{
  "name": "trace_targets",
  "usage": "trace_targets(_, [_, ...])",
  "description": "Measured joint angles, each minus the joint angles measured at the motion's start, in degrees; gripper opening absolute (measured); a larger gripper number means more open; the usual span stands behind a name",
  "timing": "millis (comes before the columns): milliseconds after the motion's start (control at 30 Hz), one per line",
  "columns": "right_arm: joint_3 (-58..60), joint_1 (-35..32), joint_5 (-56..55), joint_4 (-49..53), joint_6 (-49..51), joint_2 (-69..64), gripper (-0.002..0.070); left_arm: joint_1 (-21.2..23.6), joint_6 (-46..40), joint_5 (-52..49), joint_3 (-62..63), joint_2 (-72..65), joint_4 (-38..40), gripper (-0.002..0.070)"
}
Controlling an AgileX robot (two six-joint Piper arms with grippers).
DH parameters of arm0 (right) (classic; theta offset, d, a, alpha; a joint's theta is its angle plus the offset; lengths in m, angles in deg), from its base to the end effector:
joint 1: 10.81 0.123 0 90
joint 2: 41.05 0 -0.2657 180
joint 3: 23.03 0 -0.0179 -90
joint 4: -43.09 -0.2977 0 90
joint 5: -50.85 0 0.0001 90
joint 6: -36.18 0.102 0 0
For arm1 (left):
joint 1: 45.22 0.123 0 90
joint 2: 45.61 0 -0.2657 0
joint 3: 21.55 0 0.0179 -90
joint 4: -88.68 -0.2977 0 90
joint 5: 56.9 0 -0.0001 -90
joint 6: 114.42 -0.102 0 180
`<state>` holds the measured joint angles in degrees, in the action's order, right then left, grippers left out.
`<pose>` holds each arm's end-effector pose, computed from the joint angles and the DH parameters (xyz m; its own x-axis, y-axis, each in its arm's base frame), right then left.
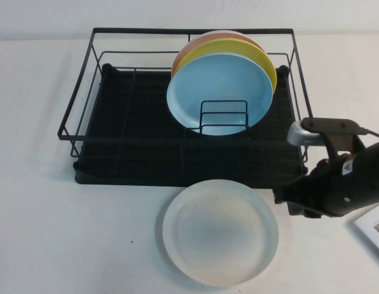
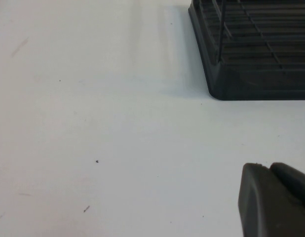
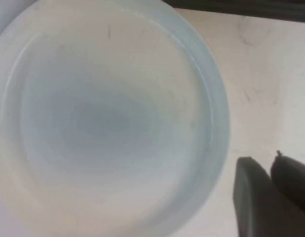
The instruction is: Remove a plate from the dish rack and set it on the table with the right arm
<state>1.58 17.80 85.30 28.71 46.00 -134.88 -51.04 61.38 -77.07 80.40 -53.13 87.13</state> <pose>0.2875 0.1732 0.1728 -0.9174 -0.0823 -0.3894 -0.2066 0.9348 0.2890 0.1296 -0.0122 0.1709 -0.2593 0.1255 -0.9576 0.1186 0.9882 0.0974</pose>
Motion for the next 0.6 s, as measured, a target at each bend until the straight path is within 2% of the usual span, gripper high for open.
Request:
trace_targets(133, [0.0,0.0,5.6,2.8,0.0,6.6,0.0003,0.0,0.0,0.0,0.0,0.0,0.0,-0.0004])
trace_targets(433, [3.6,0.0,17.2,5.5,-1.2,22.6,-0.0015,0.0,0.0,0.0,0.0,0.0,0.0,-0.0004])
trace_targets(600, [6.4,0.0,17.9,8.5,-2.9,27.9,-0.0017,0.0,0.0,0.0,0.0,0.0,0.0,-0.0004])
